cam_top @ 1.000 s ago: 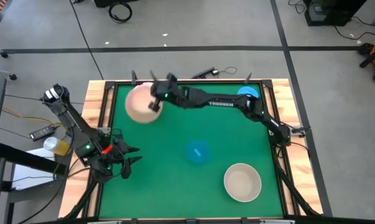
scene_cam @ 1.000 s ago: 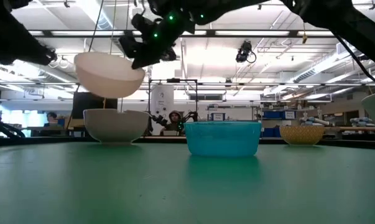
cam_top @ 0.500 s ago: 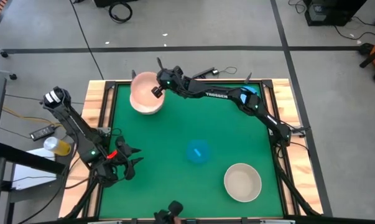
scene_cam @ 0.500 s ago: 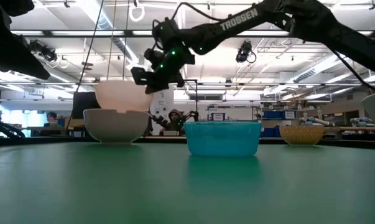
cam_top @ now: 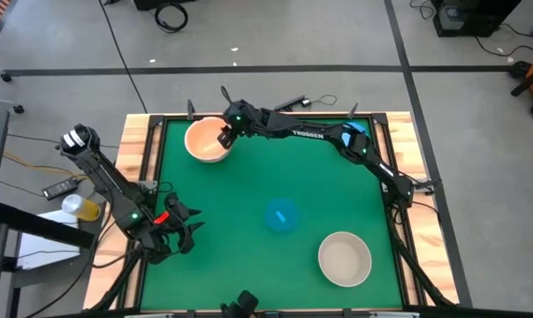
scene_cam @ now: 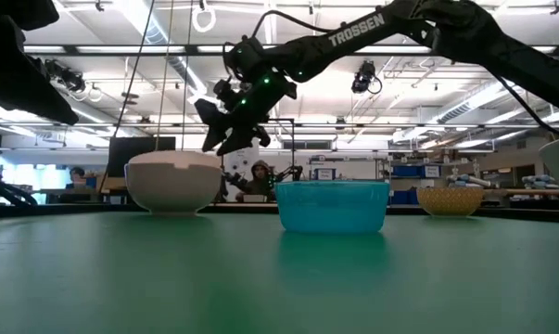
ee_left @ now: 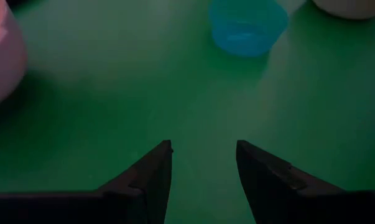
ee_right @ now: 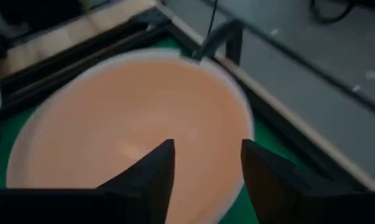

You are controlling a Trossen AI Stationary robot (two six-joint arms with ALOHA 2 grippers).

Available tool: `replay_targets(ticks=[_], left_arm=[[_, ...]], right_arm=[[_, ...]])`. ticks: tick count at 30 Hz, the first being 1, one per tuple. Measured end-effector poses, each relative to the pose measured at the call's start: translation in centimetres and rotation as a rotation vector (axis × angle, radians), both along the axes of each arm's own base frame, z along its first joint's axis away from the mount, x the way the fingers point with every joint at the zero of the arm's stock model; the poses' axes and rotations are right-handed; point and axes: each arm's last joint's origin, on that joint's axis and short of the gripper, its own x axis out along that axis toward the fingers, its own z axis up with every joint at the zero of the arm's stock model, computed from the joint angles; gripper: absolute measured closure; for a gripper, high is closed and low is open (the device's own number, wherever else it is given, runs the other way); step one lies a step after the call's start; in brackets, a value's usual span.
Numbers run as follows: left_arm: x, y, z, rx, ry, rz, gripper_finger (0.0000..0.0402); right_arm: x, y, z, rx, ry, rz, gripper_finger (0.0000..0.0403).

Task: Nest bowls inside each other
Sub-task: Stack the gray bowl on top of the orange transparent bowl

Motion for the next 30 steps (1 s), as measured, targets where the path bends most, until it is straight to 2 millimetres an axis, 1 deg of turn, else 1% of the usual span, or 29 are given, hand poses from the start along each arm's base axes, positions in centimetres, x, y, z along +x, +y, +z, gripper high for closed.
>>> replay_targets(ticks=[2, 4, 7, 9, 11, 14, 16, 19, 21, 24, 28, 30], left_arm=[[0.0, 0.0, 0.0, 0.002, 0.002, -0.001, 0.0221], [0.0, 0.0, 0.0, 0.001, 0.002, -0.002, 0.0221], [0.0, 0.0, 0.0, -0.002, 0.001, 0.000, 0.0221], [0.0, 0.0, 0.0, -0.003, 0.000, 0.000, 0.0221], [0.0, 0.0, 0.0, -0.005, -0.002, 0.003, 0.0221], [0.0, 0.0, 0.0, 0.003, -0.017, 0.013, 0.0221], [0.0, 0.1, 0.1, 0.012, -0.028, 0.019, 0.0221], [0.1, 0.1, 0.1, 0.019, -0.047, 0.028, 0.0221], [0.1, 0.0, 0.2, 0.016, -0.058, 0.031, 0.0221], [0.2, 0.0, 0.2, 0.014, -0.067, 0.033, 0.0221], [0.2, -0.2, 0.1, 0.012, -0.068, 0.030, 0.0221], [0.3, -0.2, 0.0, 0.012, -0.063, 0.029, 0.0221]], right_arm=[[-0.2, 0.1, -0.2, 0.012, 0.034, 0.008, 0.0203], [-0.5, 0.4, -0.2, -0.021, 0.094, 0.003, 0.0201], [-1.1, 1.2, 1.2, -0.131, 0.181, -0.040, 0.0202], [-1.6, 2.0, 2.5, -0.194, 0.229, -0.050, 0.0202], [-2.1, 3.4, 3.7, -0.226, 0.269, -0.029, 0.0203], [-2.7, 6.1, 5.3, -0.239, 0.323, 0.048, 0.0203], [-3.2, 7.9, 6.2, -0.258, 0.371, 0.104, 0.0203], [-4.1, 10.3, 7.0, -0.291, 0.461, 0.122, 0.0203], [-4.7, 11.7, 7.1, -0.295, 0.493, 0.134, 0.0203], [-5.9, 13.8, 6.6, -0.274, 0.507, 0.158, 0.0203], [-8.4, 16.4, 5.2, -0.237, 0.476, 0.161, 0.0203], [-10.1, 17.6, 4.5, -0.213, 0.437, 0.161, 0.0203]])
